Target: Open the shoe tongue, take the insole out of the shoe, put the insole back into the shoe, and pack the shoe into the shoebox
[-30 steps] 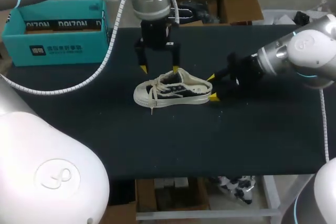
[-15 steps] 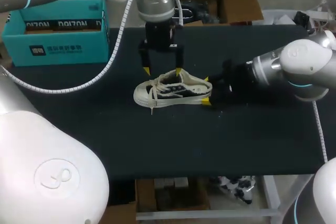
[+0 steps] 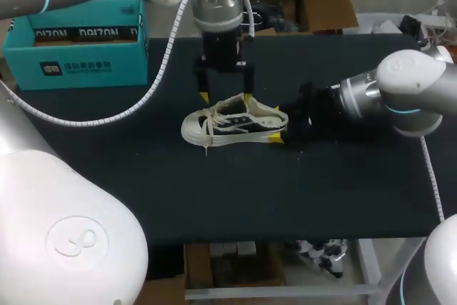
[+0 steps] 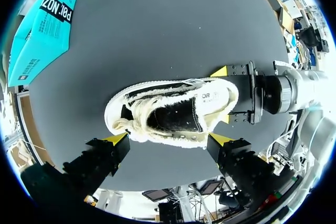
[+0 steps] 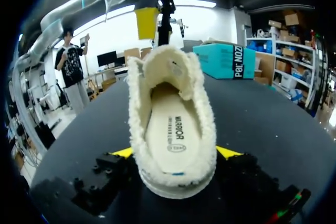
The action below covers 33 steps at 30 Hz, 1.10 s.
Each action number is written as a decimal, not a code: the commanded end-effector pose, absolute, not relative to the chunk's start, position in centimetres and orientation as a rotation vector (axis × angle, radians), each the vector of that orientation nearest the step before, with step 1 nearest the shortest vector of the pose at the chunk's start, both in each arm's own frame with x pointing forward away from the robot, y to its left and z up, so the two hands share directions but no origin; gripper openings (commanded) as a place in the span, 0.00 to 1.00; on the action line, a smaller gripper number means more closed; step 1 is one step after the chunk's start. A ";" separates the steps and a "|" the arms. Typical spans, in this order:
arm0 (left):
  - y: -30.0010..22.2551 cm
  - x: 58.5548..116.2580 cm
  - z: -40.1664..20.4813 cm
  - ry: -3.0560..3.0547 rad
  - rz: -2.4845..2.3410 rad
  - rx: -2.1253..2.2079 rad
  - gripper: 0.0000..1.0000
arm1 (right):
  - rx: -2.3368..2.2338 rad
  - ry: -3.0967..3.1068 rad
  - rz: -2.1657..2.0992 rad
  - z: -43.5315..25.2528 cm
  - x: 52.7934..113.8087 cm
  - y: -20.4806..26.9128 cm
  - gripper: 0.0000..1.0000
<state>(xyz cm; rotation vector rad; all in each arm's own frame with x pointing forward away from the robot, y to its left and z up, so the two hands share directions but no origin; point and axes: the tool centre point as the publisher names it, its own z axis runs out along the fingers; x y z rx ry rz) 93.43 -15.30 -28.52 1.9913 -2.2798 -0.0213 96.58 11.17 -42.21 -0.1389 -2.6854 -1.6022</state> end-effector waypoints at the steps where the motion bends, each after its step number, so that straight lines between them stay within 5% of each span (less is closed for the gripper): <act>1: -16.0 92.3 -28.1 -2.308 -0.001 2.006 1.00 | -0.132 -2.677 -1.612 -42.6 97.0 11.0 0.00; 13: -18.0 92.8 -29.4 -2.347 -0.024 2.056 1.00 | -0.127 -2.673 -1.626 -42.8 97.0 10.8 0.00; 15: -18.2 93.2 -29.8 -2.343 -0.039 2.080 0.87 | -0.127 -2.673 -1.626 -42.8 97.0 10.8 0.00; 19: -18.3 94.1 -30.7 -2.297 -0.072 2.098 0.79 | -0.127 -2.673 -1.626 -42.8 97.0 10.8 0.00; 22: -18.3 94.3 -31.1 -2.280 -0.097 2.122 0.59 | -0.127 -2.673 -1.626 -42.8 97.0 10.8 0.00; 29: -18.3 94.9 -31.5 -2.257 -0.131 2.148 0.65 | -0.127 -2.673 -1.626 -42.8 97.0 10.8 0.00; 30: -18.3 94.9 -31.5 -2.255 -0.135 2.149 0.50 | -0.127 -2.673 -1.626 -42.8 97.0 10.8 0.00; 33: -18.3 95.0 -31.3 -2.239 -0.143 2.141 0.36 | -0.127 -2.673 -1.626 -42.8 97.0 10.8 0.00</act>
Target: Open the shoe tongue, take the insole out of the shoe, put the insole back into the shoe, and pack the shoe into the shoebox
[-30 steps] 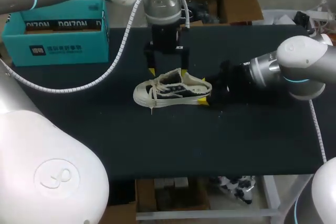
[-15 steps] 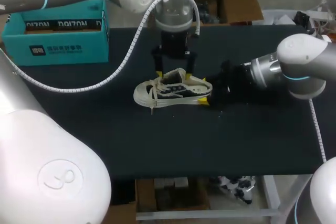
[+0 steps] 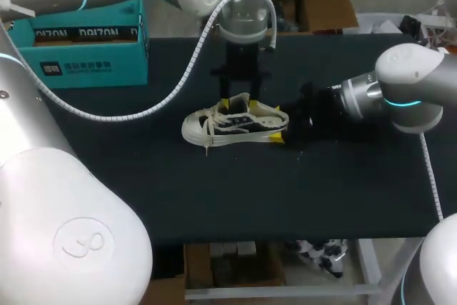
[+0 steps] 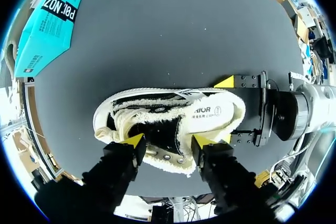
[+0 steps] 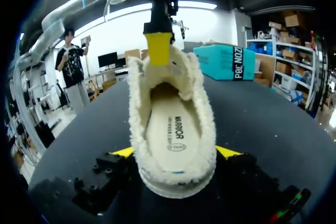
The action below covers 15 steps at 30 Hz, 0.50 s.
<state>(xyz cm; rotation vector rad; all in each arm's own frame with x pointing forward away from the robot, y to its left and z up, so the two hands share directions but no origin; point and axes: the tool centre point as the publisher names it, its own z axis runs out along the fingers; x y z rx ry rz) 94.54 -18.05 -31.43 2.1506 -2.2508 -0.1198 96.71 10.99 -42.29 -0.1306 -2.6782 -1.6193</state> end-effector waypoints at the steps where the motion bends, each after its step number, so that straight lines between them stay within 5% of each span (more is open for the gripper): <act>1: -18.3 95.0 -31.3 -2.232 -0.148 2.142 0.31 | -0.127 -2.673 -1.626 -42.8 97.0 10.8 0.00; 7: -18.1 95.6 -31.5 -2.199 -0.173 2.112 0.00 | -0.127 -2.673 -1.626 -42.8 97.0 10.8 0.00; 15: -17.4 94.9 -30.4 -2.214 -0.051 2.057 0.00 | -0.127 -2.673 -1.626 -42.8 97.0 10.8 0.00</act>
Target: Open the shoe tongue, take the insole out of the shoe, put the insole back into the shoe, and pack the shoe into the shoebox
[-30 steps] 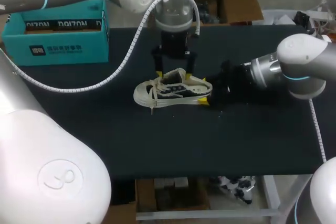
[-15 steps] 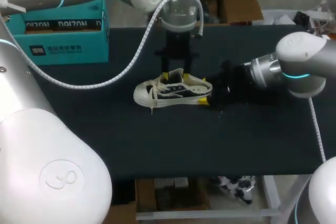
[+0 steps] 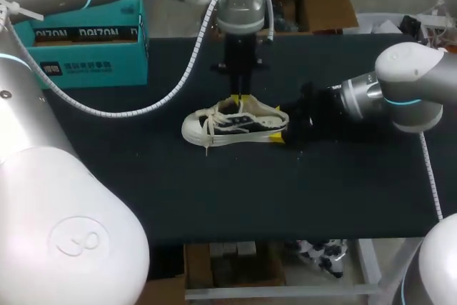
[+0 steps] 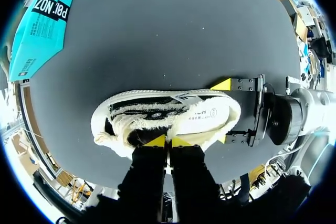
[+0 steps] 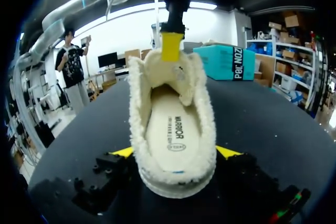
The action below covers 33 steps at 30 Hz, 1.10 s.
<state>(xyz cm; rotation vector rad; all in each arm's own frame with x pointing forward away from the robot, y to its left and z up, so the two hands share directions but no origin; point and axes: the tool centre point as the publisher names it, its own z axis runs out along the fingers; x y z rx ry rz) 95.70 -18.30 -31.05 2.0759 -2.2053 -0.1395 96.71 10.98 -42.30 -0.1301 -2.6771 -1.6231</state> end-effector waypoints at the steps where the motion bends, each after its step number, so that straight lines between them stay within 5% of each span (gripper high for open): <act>1: -17.2 94.5 -30.2 -2.219 -0.015 2.055 0.00 | -0.127 -2.673 -1.626 -42.8 97.0 10.8 0.00; 33: -8.6 91.6 -31.3 -1.647 0.733 2.350 0.00 | -0.127 -2.673 -1.626 -42.8 97.0 10.8 0.00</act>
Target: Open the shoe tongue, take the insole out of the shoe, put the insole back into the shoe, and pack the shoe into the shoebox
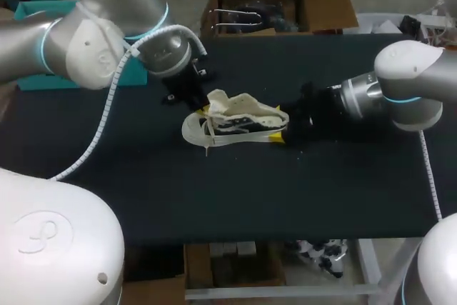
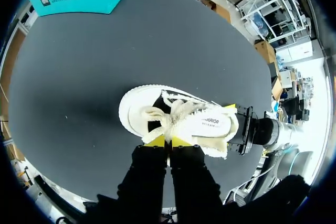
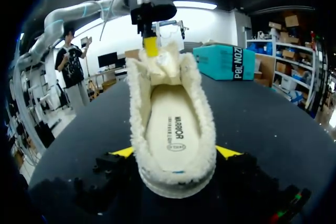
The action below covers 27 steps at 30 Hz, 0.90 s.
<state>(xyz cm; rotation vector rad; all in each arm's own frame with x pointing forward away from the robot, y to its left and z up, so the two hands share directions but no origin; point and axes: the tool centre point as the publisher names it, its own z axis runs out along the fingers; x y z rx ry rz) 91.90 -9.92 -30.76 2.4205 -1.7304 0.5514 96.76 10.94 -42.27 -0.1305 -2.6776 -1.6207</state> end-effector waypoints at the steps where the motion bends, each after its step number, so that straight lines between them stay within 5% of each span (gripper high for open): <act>1: -8.3 91.7 -31.7 -1.630 0.726 2.345 0.00 | -0.127 -2.673 -1.626 -42.8 97.0 10.8 0.00; 11: -8.9 92.9 -31.8 -1.707 0.683 2.164 0.02 | -0.127 -2.673 -1.626 -42.8 97.0 10.8 0.00; 15: -10.3 92.8 -29.6 -1.864 0.679 2.061 0.42 | -0.127 -2.673 -1.626 -42.8 97.0 10.8 0.00; 17: -11.0 92.7 -28.0 -1.954 0.682 1.985 0.47 | -0.127 -2.673 -1.626 -42.8 97.0 10.8 0.00; 21: -12.0 92.4 -24.7 -2.134 0.665 1.873 0.36 | -0.127 -2.673 -1.626 -42.8 97.0 10.8 0.00; 24: -12.8 92.3 -22.8 -2.293 0.610 1.741 0.19 | -0.127 -2.673 -1.626 -42.8 97.0 10.8 0.00; 25: -13.1 92.4 -22.4 -2.356 0.570 1.687 0.05 | -0.127 -2.673 -1.626 -42.8 97.0 10.8 0.00; 27: -13.7 92.8 -21.7 -2.480 0.473 1.548 0.00 | -0.127 -2.673 -1.626 -42.8 97.0 10.8 0.00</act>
